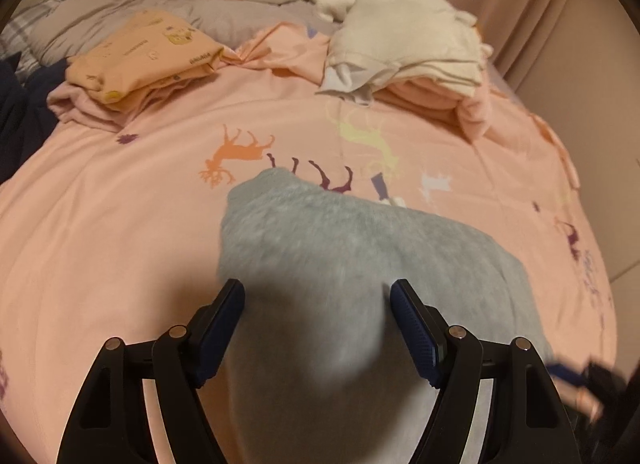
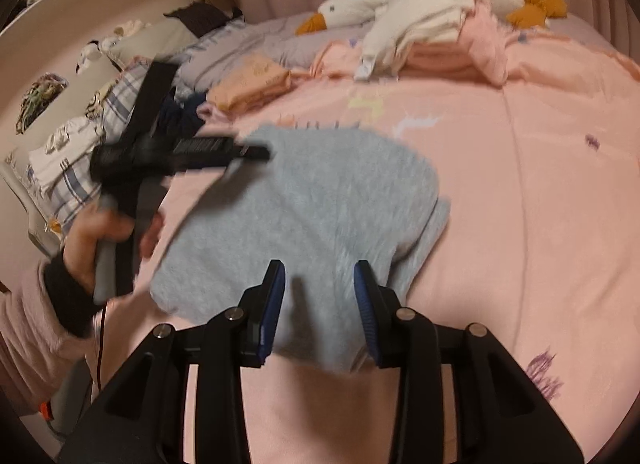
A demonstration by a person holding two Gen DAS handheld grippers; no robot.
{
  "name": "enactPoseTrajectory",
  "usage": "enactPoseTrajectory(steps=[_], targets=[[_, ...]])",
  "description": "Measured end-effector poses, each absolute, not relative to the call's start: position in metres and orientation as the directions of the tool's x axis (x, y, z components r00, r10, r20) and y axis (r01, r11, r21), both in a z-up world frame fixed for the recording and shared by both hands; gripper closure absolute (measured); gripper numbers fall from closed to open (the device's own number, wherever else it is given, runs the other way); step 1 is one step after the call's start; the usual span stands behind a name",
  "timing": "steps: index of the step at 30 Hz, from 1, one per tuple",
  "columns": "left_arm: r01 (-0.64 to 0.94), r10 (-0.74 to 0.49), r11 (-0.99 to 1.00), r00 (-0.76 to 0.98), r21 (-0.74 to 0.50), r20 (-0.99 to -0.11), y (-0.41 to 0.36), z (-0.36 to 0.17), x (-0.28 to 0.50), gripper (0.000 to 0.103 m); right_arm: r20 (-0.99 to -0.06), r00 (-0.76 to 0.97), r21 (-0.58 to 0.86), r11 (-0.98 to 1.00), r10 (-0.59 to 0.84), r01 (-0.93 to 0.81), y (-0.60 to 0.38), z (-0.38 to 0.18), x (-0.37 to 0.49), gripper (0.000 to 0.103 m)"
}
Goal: Fold small clothes
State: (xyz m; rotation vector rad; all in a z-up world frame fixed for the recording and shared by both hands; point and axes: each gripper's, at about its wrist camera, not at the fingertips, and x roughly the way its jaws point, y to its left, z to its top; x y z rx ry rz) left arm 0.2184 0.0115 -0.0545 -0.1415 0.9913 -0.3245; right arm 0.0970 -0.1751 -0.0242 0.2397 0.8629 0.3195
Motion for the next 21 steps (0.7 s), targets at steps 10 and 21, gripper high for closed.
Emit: enactPoseTrajectory(steps=[10,21], targets=[[0.341,-0.436,0.893,0.492,-0.294,-0.754,0.022,-0.048,0.159,0.028,-0.654,0.626,0.469,0.877,0.425,-0.105,-0.188,-0.021,0.161,0.066],[0.245,-0.462,0.887,0.423,-0.392,-0.780,0.040,-0.087,0.158,0.027,-0.744,0.544,0.486,0.873,0.389,0.041,-0.204,-0.071,0.179,0.070]])
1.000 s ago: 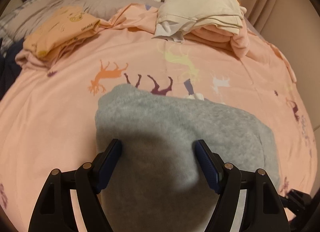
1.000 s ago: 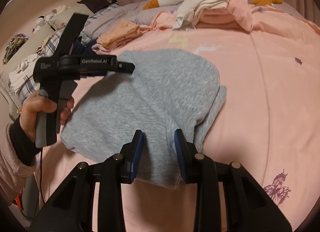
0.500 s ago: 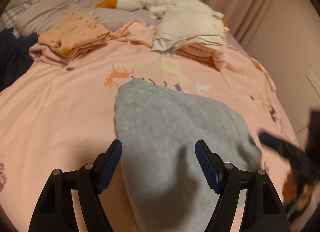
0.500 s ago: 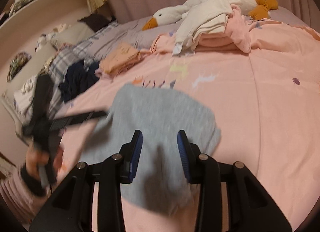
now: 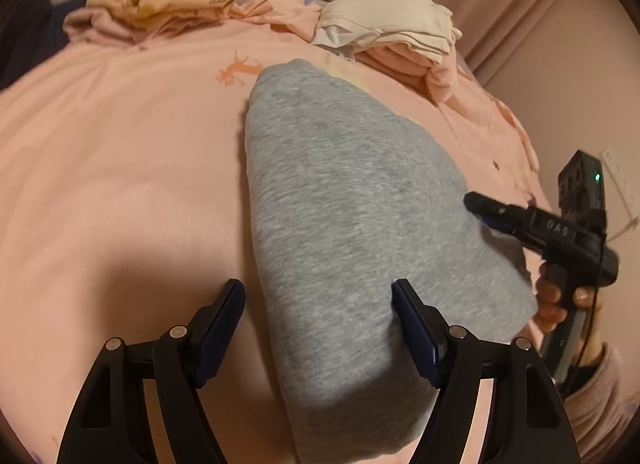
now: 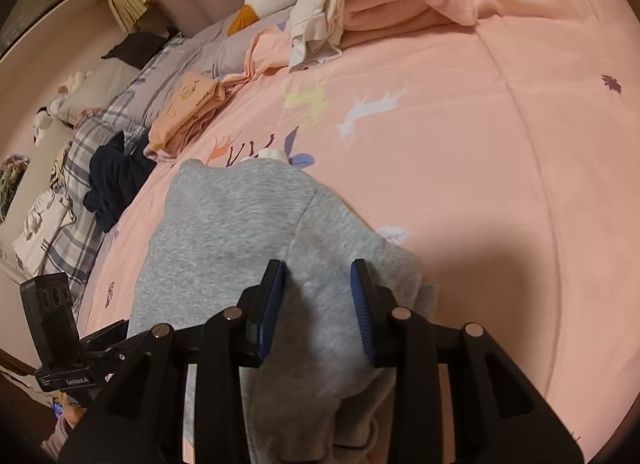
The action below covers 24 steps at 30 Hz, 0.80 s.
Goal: Fold small clothes
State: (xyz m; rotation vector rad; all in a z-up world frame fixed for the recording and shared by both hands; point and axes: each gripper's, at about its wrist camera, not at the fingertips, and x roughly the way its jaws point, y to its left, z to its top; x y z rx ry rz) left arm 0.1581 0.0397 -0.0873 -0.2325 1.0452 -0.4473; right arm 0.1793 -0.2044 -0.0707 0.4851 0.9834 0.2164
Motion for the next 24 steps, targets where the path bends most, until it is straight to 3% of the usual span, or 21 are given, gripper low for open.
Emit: enactPoseTrajectory(steps=[5,8,13,19,22,24], targets=[[0.239,-0.508,0.861,0.412,-0.449,-0.756,0.051,-0.071,0.144,0.028,-0.708,0.578,0.544,0.836,0.407,0.077,-0.219,-0.060,0.161,0.067],[0.227,-0.577,0.816,0.371,-0.531,-0.728,0.064,-0.072,0.131,0.028,-0.671,0.597,0.587,0.807,0.438,0.067,-0.228,-0.052,0.138,0.052],[0.187,-0.621,0.782,0.325,-0.595,-0.713,0.070,-0.082,0.112,0.028,-0.638,0.587,0.647,0.760,0.499,0.058,-0.232,-0.054,0.105,0.049],[0.155,-0.530,0.846,0.353,-0.511,-0.771,0.062,-0.092,0.101,0.028,-0.677,0.554,0.614,0.787,0.485,0.062,-0.219,-0.066,0.084,0.049],[0.139,-0.510,0.857,0.373,-0.497,-0.775,0.063,-0.093,0.103,0.033,-0.714,0.539,0.570,0.818,0.447,0.076,-0.213,-0.071,0.085,0.061],[0.135,-0.497,0.864,0.377,-0.485,-0.781,0.063,-0.094,0.103,0.034,-0.714,0.544,0.563,0.824,0.441,0.071,-0.212,-0.071,0.087,0.063]])
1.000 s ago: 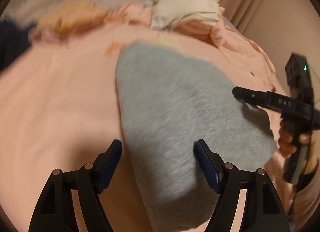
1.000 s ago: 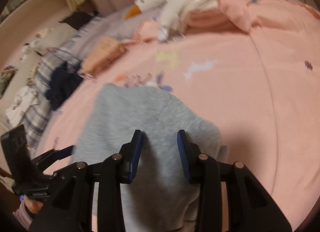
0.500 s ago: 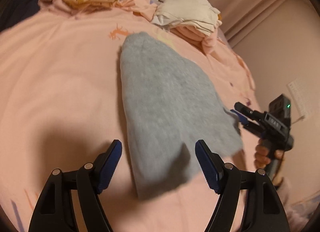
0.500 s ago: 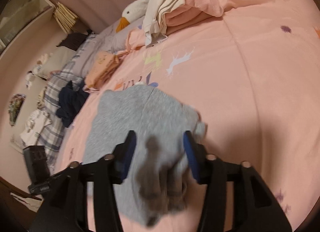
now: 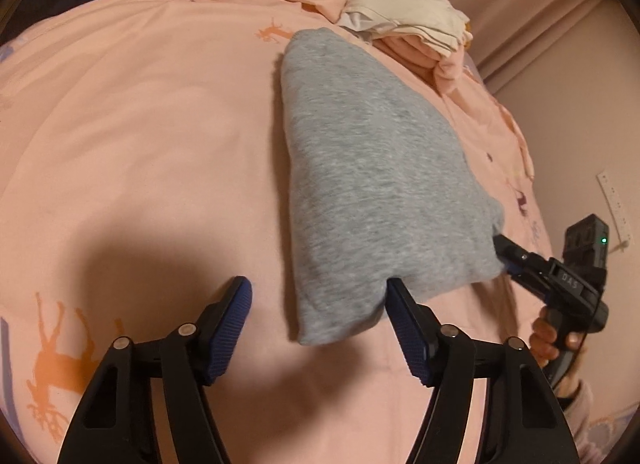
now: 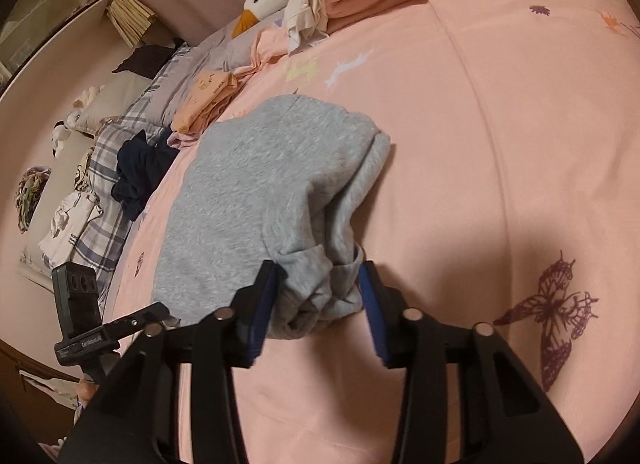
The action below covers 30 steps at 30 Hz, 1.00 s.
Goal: Fold small clothes
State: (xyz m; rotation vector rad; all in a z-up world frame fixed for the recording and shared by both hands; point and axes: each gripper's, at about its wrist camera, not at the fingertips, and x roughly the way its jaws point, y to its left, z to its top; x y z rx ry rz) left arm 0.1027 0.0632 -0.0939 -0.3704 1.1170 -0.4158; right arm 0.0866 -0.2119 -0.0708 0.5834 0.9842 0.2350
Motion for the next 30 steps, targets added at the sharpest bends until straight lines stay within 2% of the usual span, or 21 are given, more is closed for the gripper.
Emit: enactPoseTrajectory(steps=[15,19,22,26,30], targets=[[0.128,-0.394,0.918,0.404,-0.376,-0.825,0.070,-0.087,0.085,0.034,-0.708,0.571,0.584,0.799,0.414,0.145,-0.226,-0.071,0.066,0.057],[0.127,-0.374,0.927,0.413,-0.354,-0.830,0.071,-0.085,0.081,0.034,-0.719,0.590,0.546,0.824,0.368,0.151,-0.227,-0.062,0.061,0.057],[0.139,-0.365,0.930,0.436,-0.339,-0.823,0.069,-0.078,0.075,0.034,-0.703,0.631,0.508,0.853,0.329,0.120,-0.223,-0.047,0.057,0.057],[0.191,-0.377,0.926,0.489,-0.325,-0.787,0.062,-0.064,0.069,0.034,-0.648,0.668,0.522,0.852,0.365,0.040,-0.212,-0.036,0.058,0.057],[0.204,-0.364,0.932,0.517,-0.301,-0.775,0.055,-0.061,0.075,0.034,-0.651,0.655,0.513,0.858,0.383,0.008,-0.198,-0.042,0.066,0.059]])
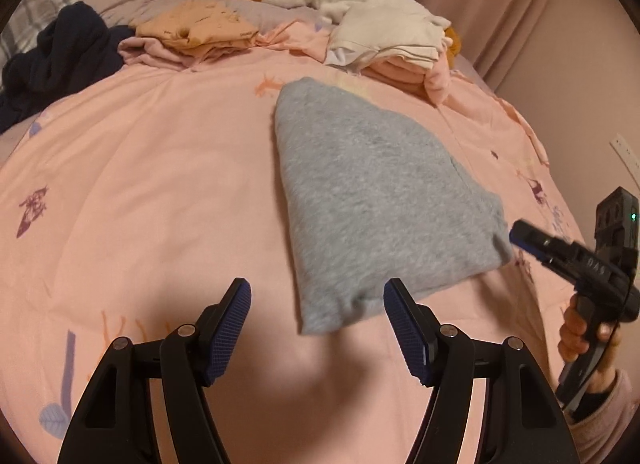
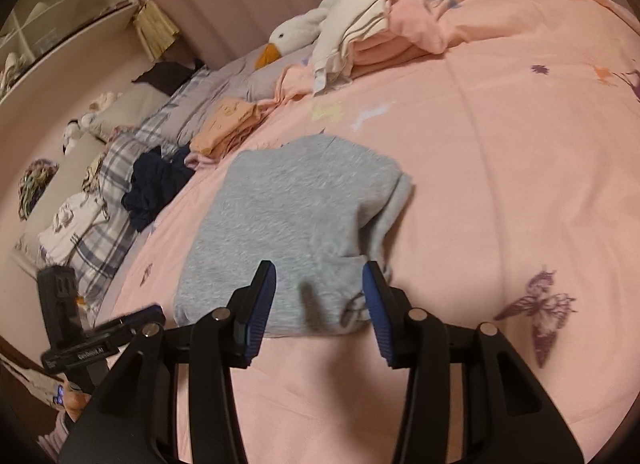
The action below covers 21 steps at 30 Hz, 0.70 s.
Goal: Fold small clothes
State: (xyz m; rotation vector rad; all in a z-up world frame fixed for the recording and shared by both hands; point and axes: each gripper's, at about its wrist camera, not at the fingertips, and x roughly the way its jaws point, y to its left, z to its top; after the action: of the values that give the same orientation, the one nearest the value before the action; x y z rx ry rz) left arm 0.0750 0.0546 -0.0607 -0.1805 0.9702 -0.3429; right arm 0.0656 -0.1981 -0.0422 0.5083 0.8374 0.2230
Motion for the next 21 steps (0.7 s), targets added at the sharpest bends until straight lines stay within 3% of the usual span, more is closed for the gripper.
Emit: enactPoseTrajectory(steps=[6,21], targets=[[0.192,-0.346,0.938,0.468,-0.289,-0.813,0.045,-0.082,0.089,0.034,-0.751,0.570,0.439,0.897,0.333,0.055,-0.187,-0.068,0.076,0.060],[0.172,-0.303,0.952,0.462,-0.251,-0.833,0.048,-0.084,0.075,0.034,-0.746,0.566,0.459,0.886,0.350,0.057,-0.189,-0.071,0.053,0.059]])
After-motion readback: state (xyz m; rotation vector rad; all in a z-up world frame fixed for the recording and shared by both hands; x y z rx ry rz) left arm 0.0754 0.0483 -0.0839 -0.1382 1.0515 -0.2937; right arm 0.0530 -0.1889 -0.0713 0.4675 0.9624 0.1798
